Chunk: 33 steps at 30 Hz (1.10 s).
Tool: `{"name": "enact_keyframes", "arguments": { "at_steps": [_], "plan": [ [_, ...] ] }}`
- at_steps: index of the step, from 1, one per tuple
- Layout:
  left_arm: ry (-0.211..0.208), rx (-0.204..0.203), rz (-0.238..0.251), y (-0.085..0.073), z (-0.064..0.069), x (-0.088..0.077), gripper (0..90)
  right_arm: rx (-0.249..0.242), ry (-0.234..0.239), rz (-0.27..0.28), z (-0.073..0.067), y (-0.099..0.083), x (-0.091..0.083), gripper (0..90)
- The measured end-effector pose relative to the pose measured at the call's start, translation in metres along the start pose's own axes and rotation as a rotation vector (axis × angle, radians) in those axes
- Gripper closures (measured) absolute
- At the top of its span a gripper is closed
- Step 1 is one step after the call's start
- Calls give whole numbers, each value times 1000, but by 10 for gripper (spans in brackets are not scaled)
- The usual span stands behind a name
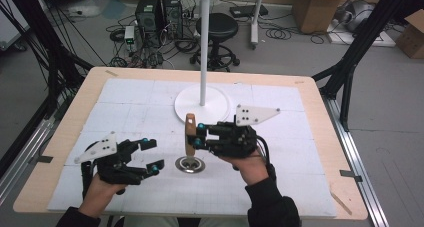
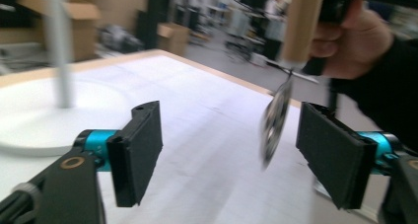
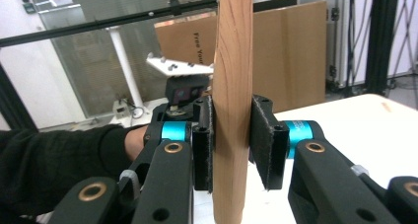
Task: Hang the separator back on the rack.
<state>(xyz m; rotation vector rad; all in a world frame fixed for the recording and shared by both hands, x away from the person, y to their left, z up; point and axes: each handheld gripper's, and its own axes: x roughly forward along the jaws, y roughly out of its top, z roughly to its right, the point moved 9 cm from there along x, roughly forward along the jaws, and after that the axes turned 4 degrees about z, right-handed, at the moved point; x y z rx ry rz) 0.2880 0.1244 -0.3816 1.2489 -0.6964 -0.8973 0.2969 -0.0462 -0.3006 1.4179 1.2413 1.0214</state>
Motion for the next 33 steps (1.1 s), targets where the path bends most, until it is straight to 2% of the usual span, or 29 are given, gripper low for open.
{"name": "enact_keyframes", "arguments": {
  "at_steps": [2,3,4,6,7,8,9,11,12,13,17,18,20,21,22,24,25,26,28,33],
  "plan": [
    [46,22,21,1,-11,-6,215,-14,-15,-4,11,11,3,724],
    [62,34,27,1,-15,-9,216,-22,-36,-8,22,24,6,724],
    [69,42,33,0,-19,-11,216,-22,-36,-8,22,24,6,724],
    [80,58,24,-2,-23,-15,217,-25,-53,-4,34,37,9,724],
    [81,64,20,-4,-24,-16,219,-23,-73,-7,45,47,11,723],
    [86,71,13,-5,-27,-18,219,-23,-73,-7,45,47,11,723],
    [95,68,8,-8,-30,-21,218,-33,-92,-13,60,59,14,723],
    [101,70,3,-9,-31,-23,218,-34,-94,-12,65,65,15,723],
    [106,71,2,-10,-33,-24,218,-34,-110,-4,76,77,16,723],
    [108,70,1,-11,-34,-26,218,-34,-110,-4,76,77,16,723],
    [121,53,-4,-14,-38,-30,218,-38,-143,0,98,100,20,723],
    [122,53,-5,-14,-40,-31,218,-43,-152,4,107,112,23,723],
    [128,45,2,-14,-41,-31,218,-46,-156,5,112,118,25,723],
    [129,45,2,-14,-42,-31,218,-51,-158,0,119,127,28,723],
    [131,42,1,-14,-42,-31,218,-51,-158,0,119,127,28,723],
    [132,28,7,-13,-43,-32,218,-44,-174,3,132,138,29,723],
    [132,28,7,-13,-43,-32,218,-44,-174,3,132,138,29,723],
    [134,25,9,-13,-43,-33,218,-39,-179,27,137,145,29,723],
    [140,20,13,-13,-45,-33,218,-35,-182,36,140,149,28,723],
    [143,3,9,-15,-48,-34,218,-31,-213,37,158,159,30,723]
  ]
}}
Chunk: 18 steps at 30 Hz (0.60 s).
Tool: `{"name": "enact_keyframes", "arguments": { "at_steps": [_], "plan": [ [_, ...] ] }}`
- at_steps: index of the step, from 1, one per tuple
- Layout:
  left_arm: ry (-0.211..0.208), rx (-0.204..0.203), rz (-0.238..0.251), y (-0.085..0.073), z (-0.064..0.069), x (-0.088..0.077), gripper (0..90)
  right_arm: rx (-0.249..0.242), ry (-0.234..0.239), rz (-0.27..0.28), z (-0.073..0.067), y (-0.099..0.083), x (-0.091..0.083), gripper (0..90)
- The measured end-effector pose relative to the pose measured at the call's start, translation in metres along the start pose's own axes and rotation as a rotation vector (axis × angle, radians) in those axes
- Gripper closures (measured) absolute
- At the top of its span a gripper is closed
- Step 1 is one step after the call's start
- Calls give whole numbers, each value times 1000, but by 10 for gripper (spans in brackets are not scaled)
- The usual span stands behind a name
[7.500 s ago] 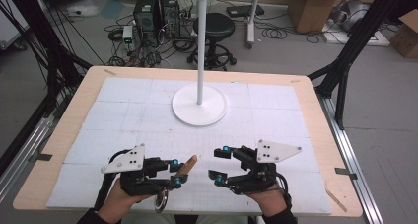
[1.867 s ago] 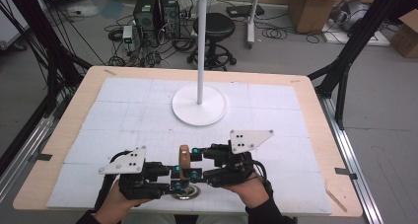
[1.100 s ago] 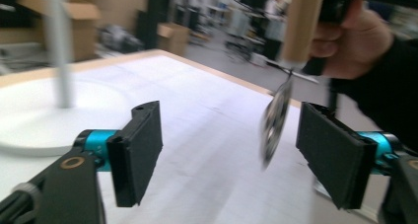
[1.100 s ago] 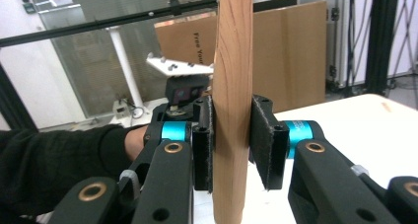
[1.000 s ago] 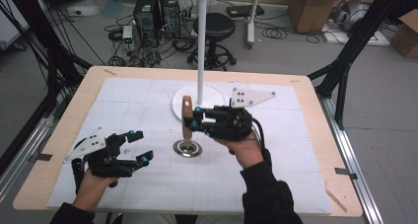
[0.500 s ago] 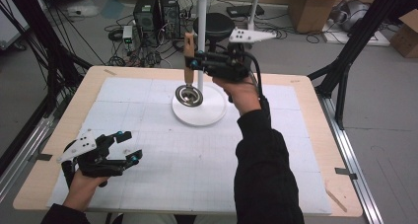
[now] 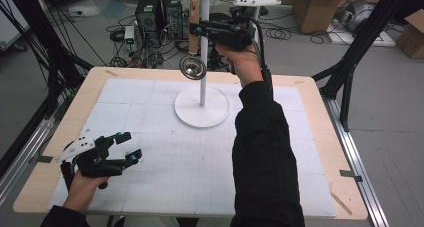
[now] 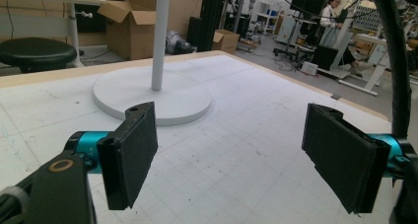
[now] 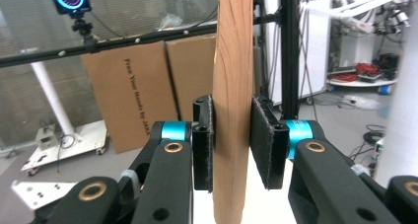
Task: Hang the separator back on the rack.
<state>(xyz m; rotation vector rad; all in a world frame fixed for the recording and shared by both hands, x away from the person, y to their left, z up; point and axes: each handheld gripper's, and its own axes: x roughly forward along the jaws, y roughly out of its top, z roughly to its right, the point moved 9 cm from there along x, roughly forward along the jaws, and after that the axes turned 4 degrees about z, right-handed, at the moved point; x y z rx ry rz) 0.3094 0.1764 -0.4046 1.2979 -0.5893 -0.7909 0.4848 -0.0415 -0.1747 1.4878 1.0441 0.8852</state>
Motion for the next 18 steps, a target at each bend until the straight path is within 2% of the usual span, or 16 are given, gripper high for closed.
{"name": "enact_keyframes", "arguments": {
  "at_steps": [5,10,12,13,18],
  "plan": [
    [0,-6,3,0,0,0,218,10,-18,2,8,3,4,723],
    [5,-6,5,1,-1,-2,218,49,-85,18,26,1,3,723],
    [4,-8,9,1,-1,-3,218,52,-95,18,28,0,3,723],
    [8,-9,7,1,-2,-3,217,50,-99,-2,29,-4,5,722],
    [14,-10,5,0,-3,-4,218,42,-105,15,27,-6,3,707]
  ]
}}
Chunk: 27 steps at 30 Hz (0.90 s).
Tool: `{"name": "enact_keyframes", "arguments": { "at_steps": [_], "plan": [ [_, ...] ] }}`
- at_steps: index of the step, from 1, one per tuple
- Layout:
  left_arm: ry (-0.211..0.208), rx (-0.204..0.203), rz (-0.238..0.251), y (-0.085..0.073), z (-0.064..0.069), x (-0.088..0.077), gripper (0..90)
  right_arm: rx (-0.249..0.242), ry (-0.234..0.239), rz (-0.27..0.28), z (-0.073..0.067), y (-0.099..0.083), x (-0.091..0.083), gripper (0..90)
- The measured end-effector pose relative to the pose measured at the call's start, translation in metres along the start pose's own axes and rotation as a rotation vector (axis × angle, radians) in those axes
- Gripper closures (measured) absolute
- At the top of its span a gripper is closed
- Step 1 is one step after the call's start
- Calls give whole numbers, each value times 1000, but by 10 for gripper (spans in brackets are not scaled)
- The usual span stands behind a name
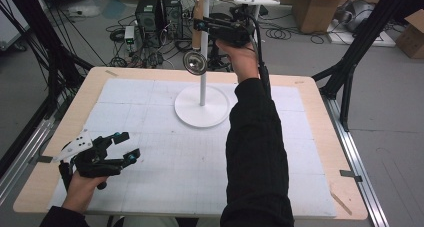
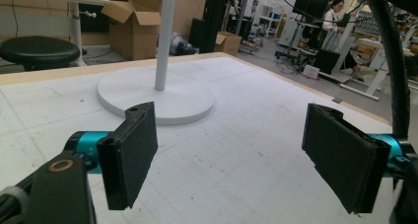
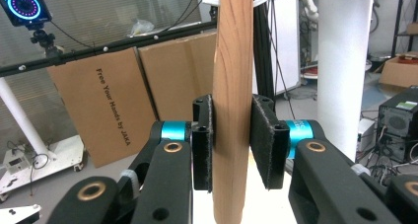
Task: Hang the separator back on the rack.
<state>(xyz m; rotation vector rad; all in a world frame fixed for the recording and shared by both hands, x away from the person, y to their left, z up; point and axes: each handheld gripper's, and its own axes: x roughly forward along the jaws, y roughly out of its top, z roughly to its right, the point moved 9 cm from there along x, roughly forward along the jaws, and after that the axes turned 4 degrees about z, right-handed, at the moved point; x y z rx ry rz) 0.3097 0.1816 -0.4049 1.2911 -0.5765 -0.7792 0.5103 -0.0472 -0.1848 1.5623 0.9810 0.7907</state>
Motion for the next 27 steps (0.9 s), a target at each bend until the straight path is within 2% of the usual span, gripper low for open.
{"name": "enact_keyframes", "arguments": {
  "at_steps": [1,2,5,6,7,12,14,17,18,22,23,24,25,27],
  "plan": [
    [1,-2,0,0,0,0,217,-18,-17,3,-2,-2,-3,549],
    [7,-8,-1,0,-1,0,217,-20,-46,5,0,-3,-6,471],
    [12,-8,0,0,-3,-1,217,-27,-73,-5,-1,-7,-13,453],
    [19,-13,3,0,-4,-2,217,-46,-103,-1,-2,-11,-23,421],
    [23,-16,6,0,-5,-2,217,-43,-120,5,-4,-12,-30,417],
    [43,-24,13,1,-10,-5,216,-73,-172,-1,-13,-34,-64,359],
    [47,-29,16,1,-11,-5,215,-81,-195,2,-16,-44,-80,306],
    [65,-38,20,1,-15,-7,209,-93,-261,9,-20,-63,-104,237],
    [65,-38,20,1,-15,-7,207,-93,-261,9,-20,-63,-104,237],
    [78,-48,20,0,-17,-8,184,-128,-334,-25,-29,-94,-135,176],
    [85,-54,25,1,-18,-8,173,-140,-361,-51,-34,-112,-150,164],
    [85,-54,25,1,-18,-8,168,-140,-361,-51,-34,-112,-150,164],
    [88,-59,27,1,-18,-8,156,-146,-370,-75,-40,-131,-166,164],
    [90,-64,32,2,-18,-8,151,-157,-388,-94,-46,-150,-182,164]
  ]
}}
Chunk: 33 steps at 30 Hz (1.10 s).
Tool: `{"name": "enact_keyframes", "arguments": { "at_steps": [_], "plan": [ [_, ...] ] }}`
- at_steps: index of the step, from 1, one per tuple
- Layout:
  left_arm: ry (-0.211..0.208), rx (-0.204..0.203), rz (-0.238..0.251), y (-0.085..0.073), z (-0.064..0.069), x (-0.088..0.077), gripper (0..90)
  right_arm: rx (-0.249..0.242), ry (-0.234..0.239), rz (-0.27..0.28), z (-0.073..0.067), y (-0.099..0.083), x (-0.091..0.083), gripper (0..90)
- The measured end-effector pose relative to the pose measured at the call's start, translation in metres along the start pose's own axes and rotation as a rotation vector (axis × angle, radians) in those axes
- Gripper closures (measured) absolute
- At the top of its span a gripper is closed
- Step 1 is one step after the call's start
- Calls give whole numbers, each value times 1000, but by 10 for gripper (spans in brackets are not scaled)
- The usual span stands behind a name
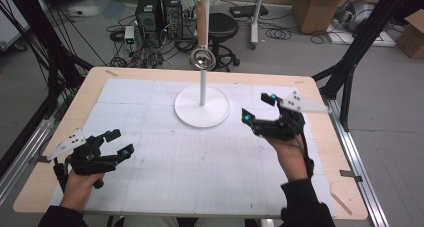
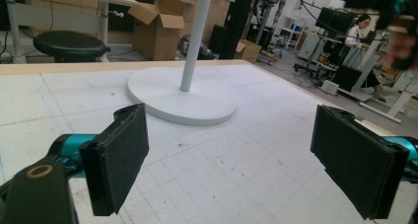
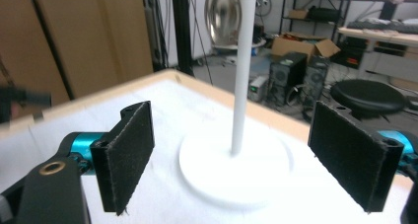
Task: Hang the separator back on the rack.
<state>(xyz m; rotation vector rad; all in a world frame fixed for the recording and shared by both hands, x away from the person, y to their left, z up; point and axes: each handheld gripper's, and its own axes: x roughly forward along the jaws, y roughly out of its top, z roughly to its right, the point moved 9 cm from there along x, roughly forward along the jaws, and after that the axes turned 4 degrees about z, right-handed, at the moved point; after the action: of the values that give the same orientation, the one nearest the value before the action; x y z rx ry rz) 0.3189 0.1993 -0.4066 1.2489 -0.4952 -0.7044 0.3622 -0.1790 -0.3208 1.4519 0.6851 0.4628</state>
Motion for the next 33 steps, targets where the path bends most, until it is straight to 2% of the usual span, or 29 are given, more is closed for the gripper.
{"name": "enact_keyframes", "arguments": {
  "at_steps": [1,2,3,4,5,6,11,12,20,24,33],
  "plan": [
    [-4,2,5,1,1,0,151,5,-7,-12,-1,-10,-7,163],
    [-4,2,5,1,1,0,152,5,-7,-12,-1,-10,-7,163],
    [-8,1,5,1,2,0,152,23,-24,-29,-3,-29,-22,163],
    [-8,1,5,1,2,0,153,23,-24,-29,-3,-29,-22,163],
    [-12,3,7,1,3,0,153,38,-41,-32,-4,-44,-34,162],
    [-12,3,7,1,3,0,153,50,-50,-34,-5,-50,-39,161],
    [-17,19,1,0,7,1,155,53,-67,-41,-9,-67,-58,161],
    [-18,19,3,0,8,1,155,72,-82,-39,-7,-70,-66,161],
    [-47,43,-7,-1,21,3,158,85,-112,-10,-4,-73,-82,161],
    [-60,52,-12,-1,25,5,162,85,-116,-1,-4,-71,-83,161],
    [-57,49,-14,-2,26,7,167,85,-116,1,-3,-71,-82,161]
  ]
}}
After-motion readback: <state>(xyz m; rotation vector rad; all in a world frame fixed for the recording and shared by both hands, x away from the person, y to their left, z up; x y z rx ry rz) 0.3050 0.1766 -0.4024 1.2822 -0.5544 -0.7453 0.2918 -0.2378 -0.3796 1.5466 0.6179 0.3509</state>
